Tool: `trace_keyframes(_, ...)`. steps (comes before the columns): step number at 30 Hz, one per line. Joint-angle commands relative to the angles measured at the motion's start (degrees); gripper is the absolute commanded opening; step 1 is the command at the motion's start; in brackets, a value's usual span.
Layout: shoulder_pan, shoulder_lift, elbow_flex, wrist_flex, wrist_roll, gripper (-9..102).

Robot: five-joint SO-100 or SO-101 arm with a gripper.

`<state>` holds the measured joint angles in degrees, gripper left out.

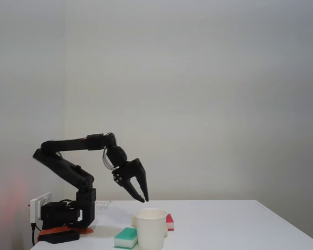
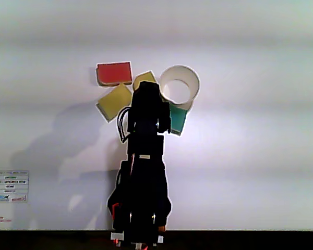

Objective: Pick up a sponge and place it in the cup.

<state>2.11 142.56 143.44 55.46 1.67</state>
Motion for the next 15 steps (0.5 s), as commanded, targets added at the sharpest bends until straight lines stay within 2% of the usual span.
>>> trace_keyframes(1, -1.67, -3.96, -7.21, -0.44, 1.32, 3)
trace_keyframes(15, -10.11, -15.38, -13.71, -7.12, 3.25, 3)
